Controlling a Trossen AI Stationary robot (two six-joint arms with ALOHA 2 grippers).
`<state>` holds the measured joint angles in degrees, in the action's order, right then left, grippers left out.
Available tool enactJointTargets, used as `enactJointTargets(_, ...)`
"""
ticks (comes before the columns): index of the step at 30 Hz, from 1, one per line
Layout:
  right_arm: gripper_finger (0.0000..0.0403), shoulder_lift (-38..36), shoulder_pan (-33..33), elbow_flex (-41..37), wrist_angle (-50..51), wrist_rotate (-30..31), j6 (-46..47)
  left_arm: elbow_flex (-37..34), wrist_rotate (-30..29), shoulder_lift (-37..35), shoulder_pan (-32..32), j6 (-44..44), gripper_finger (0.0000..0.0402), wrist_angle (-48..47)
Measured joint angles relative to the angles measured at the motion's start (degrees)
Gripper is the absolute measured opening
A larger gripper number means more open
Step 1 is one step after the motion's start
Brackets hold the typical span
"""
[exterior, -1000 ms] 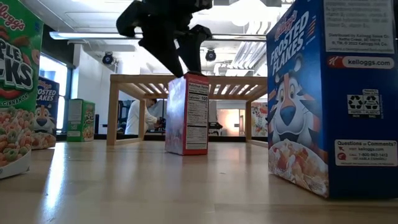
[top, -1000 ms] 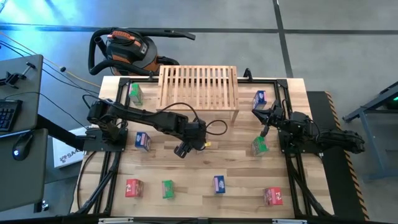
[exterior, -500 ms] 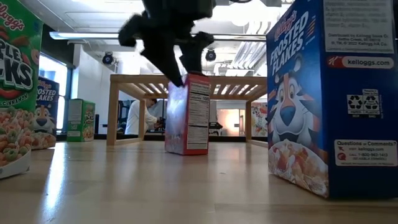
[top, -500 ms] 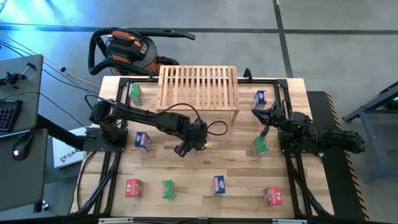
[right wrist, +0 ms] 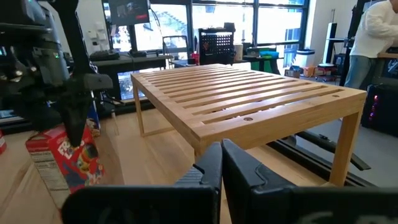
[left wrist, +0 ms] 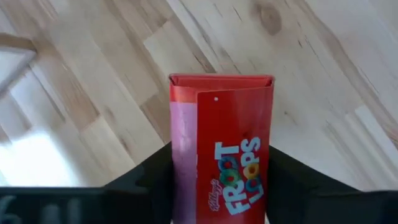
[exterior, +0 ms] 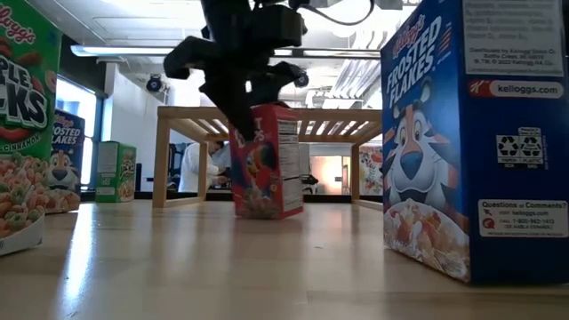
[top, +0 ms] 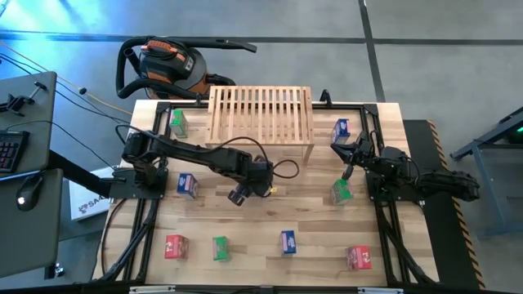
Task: Stack cereal on shelf
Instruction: Put the top red cereal box on the shelf
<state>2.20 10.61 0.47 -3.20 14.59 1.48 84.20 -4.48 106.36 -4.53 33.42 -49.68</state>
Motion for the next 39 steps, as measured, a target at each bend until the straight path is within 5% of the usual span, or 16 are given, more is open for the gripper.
enactJointTargets(6, 0.0000, 0.0, 0.0, 0.0, 0.0, 0.0, 0.0, 2.6, 2.2, -2.0, 1.5, -1.5, 0.0108, -5.0)
enactJointTargets(13, 0.0000, 0.1, 0.0, 0.0, 0.0, 0.0, 0.0, 13.0, 5.5, -6.9, 6.4, -8.0, 0.0099, -12.0)
enactJointTargets(24, 0.0000, 0.0, 0.0, 0.0, 0.0, 0.0, 0.0, 34.6, 5.5, -7.6, 24.6, -11.8, 0.0097, -23.2)
enactJointTargets(30, 0.0000, 0.0, 0.0, 0.0, 0.0, 0.0, 0.0, 36.4, 5.5, -6.2, 34.7, -10.1, 0.0097, -24.2)
enactJointTargets(39, 0.0000, 0.0, 0.0, 0.0, 0.0, 0.0, 0.0, 36.4, 4.9, -1.8, 38.8, -3.2, 0.0096, -22.6)
